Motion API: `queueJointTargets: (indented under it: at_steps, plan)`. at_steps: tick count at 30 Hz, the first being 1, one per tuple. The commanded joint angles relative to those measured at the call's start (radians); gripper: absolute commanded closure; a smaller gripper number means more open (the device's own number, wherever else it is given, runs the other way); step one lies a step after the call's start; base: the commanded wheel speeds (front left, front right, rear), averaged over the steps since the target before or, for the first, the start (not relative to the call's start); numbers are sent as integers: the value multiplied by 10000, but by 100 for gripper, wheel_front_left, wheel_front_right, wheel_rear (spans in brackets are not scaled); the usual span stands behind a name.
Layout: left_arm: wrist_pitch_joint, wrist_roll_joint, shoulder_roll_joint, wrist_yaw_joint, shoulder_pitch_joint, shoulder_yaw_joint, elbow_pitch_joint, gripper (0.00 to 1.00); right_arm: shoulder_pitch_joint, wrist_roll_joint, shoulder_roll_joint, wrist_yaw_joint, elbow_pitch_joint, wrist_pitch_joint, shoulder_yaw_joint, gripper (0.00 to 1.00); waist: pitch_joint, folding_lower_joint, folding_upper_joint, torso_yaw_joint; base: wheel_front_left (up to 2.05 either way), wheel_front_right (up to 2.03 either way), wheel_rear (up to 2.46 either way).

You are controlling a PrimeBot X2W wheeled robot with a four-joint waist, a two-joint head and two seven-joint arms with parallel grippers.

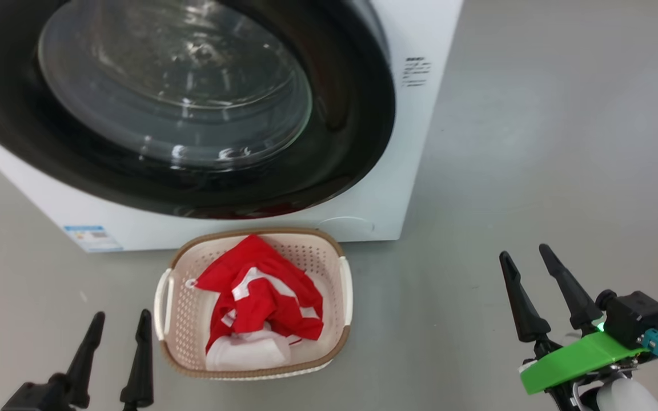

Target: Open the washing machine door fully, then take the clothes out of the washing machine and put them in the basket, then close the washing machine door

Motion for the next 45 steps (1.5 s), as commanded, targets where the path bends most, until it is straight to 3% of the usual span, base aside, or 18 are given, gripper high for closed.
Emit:
queueJointTargets:
  at_steps: [1,18,44,45]
  plan:
    - [-120,133,154,-54,54,444,-277,0,91,4,-73,-11,-252,-61,124,0,-301,0,0,-375,0,0,0]
    - [-120,527,86,-54,521,1005,-661,0,695,-24,-51,-11,-365,-61,-219,0,-471,0,0,-1112,0,0,0]
    - [-120,378,-84,-54,584,1147,-882,0,732,-62,2,-11,-395,-61,-359,0,-481,0,0,-1010,0,0,0]
    - [0,376,-213,0,699,778,-600,100,825,-13,100,0,-136,2,-543,100,-486,0,0,-1013,0,0,0]
